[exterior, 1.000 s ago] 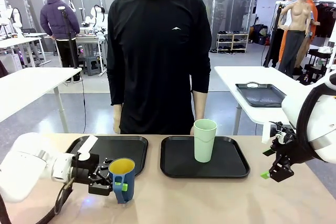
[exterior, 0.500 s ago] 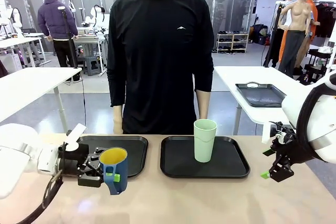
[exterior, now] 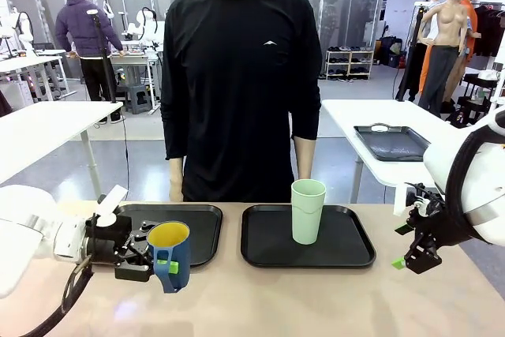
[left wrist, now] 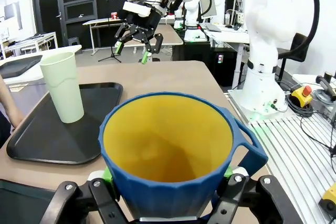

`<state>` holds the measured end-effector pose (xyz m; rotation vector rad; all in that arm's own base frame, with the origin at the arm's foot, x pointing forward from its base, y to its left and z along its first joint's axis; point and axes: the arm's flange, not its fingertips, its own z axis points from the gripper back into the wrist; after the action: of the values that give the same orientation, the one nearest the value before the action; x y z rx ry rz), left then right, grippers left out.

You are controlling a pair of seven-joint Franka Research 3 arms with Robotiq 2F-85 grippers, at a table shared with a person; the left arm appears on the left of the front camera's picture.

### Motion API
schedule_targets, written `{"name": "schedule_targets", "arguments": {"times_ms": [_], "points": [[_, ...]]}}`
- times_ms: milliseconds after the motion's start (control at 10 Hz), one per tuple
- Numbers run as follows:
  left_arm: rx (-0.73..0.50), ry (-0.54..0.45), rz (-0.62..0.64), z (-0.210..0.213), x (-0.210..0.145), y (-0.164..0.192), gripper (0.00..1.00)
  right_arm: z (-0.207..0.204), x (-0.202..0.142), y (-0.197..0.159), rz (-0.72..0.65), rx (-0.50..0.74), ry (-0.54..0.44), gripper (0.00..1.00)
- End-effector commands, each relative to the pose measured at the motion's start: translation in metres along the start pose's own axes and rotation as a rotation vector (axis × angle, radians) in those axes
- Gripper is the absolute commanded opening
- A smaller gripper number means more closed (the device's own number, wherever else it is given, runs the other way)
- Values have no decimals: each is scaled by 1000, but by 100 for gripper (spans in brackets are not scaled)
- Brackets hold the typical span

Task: Sort and store the cups by type.
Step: Pick up the Handle plastic cup and place it into the empty Flat Tray.

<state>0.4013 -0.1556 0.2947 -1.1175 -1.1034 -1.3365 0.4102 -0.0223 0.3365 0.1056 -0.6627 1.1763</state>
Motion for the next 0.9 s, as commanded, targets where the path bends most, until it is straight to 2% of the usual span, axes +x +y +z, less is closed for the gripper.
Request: {"name": "schedule_targets", "arguments": {"times_ms": [0, 200, 300, 600, 800], "points": [[5, -5, 2, -1, 1, 1, 25, 0, -1, -1, -5, -6, -5, 100], [5, -5, 2, -1, 1, 1, 25, 0, -1, -1, -5, -6, -5, 100], [0, 0, 0, 0, 0, 0, 77, 0, -1, -1, -5, -6, -5, 100], [150, -68, -44, 29, -3, 46, 77, 0, -1, -1, -5, -6, -5, 100], [232, -72, -70, 52, -4, 84, 77, 0, -1, -1, -5, -6, -5, 100]]}}
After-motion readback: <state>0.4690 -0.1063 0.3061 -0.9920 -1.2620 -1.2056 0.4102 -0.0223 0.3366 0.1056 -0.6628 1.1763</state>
